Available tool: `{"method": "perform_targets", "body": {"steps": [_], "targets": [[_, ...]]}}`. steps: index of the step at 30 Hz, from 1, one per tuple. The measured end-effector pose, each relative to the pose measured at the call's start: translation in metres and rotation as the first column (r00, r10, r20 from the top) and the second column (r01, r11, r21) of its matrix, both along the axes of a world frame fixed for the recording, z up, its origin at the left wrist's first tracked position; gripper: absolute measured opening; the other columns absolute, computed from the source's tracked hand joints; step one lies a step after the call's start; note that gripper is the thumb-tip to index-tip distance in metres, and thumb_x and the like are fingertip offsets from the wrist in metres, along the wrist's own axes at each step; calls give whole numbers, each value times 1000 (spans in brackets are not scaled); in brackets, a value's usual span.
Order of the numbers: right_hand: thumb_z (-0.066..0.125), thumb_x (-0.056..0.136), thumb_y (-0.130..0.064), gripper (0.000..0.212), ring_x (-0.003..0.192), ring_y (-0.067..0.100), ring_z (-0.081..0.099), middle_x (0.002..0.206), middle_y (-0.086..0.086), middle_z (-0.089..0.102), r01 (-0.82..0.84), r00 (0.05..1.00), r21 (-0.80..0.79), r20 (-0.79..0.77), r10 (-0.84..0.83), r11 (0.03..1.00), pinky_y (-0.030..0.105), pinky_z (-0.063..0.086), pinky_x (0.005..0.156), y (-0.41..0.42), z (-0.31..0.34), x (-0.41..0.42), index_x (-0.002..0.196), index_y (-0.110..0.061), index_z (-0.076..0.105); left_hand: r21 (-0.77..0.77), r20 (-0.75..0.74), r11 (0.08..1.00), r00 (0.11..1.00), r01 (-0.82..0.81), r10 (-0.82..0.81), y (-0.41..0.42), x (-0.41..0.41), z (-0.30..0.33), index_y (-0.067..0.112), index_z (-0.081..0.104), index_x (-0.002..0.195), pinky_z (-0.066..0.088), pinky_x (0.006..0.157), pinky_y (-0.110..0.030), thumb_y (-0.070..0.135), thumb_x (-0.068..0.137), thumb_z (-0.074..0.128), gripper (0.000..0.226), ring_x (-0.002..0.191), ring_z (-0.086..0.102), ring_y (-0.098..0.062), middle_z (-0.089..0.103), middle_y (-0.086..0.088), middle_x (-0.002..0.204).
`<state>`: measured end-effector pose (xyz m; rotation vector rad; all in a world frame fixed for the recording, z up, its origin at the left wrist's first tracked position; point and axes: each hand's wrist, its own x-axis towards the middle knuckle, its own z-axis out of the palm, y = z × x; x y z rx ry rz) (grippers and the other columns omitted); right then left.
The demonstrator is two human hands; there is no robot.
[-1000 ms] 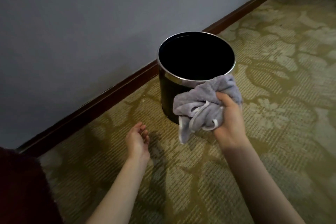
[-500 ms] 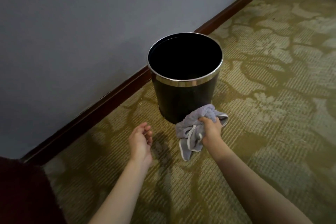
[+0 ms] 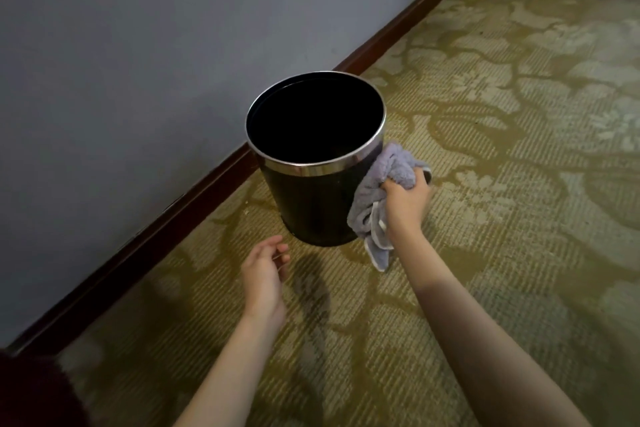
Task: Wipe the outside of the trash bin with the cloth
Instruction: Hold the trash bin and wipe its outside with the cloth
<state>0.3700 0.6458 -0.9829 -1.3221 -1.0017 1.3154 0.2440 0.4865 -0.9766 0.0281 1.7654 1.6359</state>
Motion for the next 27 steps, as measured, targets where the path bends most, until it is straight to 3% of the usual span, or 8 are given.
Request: {"method": "perform_targets", "body": {"steps": [4, 8, 12, 16, 19, 21, 24, 27], "targets": [[54, 90, -9, 19, 100, 33, 65, 112, 16, 67, -114, 985, -313, 88, 148, 943, 42, 54, 86, 3, -51, 11, 106, -18, 59, -29, -88, 996, 993, 79, -81, 4, 3, 9, 20, 67, 96, 44, 71, -27, 15, 97, 42, 26, 79, 57, -14, 64, 0, 86], [58, 83, -3, 28, 104, 39, 66, 112, 20, 68, -130, 991, -323, -32, 126, 938, 52, 55, 91, 9, -52, 13, 108, -14, 61, -44, -323, 973, 918, 228, -230, 16, 6, 24, 24, 66, 95, 46, 72, -26, 17, 97, 43, 25, 84, 60, -16, 64, 1, 87], [65, 69, -11, 24, 86, 25, 72, 86, 4, 72, -125, 978, -124, -179, 102, 984, 38, 57, 73, 20, -9, 14, 90, -24, 66, -118, -665, 884, 625, 453, -409, 35, 9, 51, 37, 63, 93, 45, 73, -16, 24, 96, 48, 19, 86, 59, -1, 64, 13, 87], [67, 67, -17, 19, 84, 27, 72, 85, 6, 74, -145, 984, 130, -84, 157, 981, 41, 57, 69, 40, 31, 20, 86, -19, 64, -252, -871, 804, 236, 538, -431, 72, 13, 87, 23, 62, 100, 44, 76, -20, 22, 94, 50, 13, 91, 56, -8, 59, 8, 94], [63, 74, -15, 12, 82, 27, 69, 83, 4, 72, -104, 994, 144, -4, 106, 984, 41, 54, 70, 53, 26, 15, 82, -24, 64, -342, -894, 779, 73, 525, -441, 98, 16, 108, 20, 64, 105, 46, 80, -28, 20, 93, 52, 17, 92, 55, -12, 58, 7, 97], [58, 83, -22, 11, 88, 28, 69, 92, 4, 72, -120, 984, 29, 138, 115, 992, 41, 55, 75, 54, 1, 14, 92, -23, 65, -406, -878, 766, 20, 498, -478, 111, 17, 115, 20, 64, 109, 48, 83, -32, 21, 93, 52, 20, 94, 55, -11, 59, 8, 100], [50, 95, -27, 27, 106, 33, 63, 120, 12, 66, -235, 897, -219, 327, 298, 947, 41, 51, 93, 38, -51, 24, 117, -19, 62, -502, -832, 734, -23, 458, -554, 130, 20, 118, 21, 63, 114, 50, 86, -41, 24, 92, 52, 25, 96, 56, -14, 60, 7, 104], [53, 91, -21, 17, 83, 17, 60, 112, 5, 67, -288, 897, -195, 289, 335, 938, 33, 46, 75, 14, -75, 30, 105, -23, 62, -622, -767, 696, -99, 358, -634, 147, 26, 117, 22, 59, 120, 50, 86, -45, 35, 92, 52, 32, 101, 56, -18, 60, 4, 109]]}}
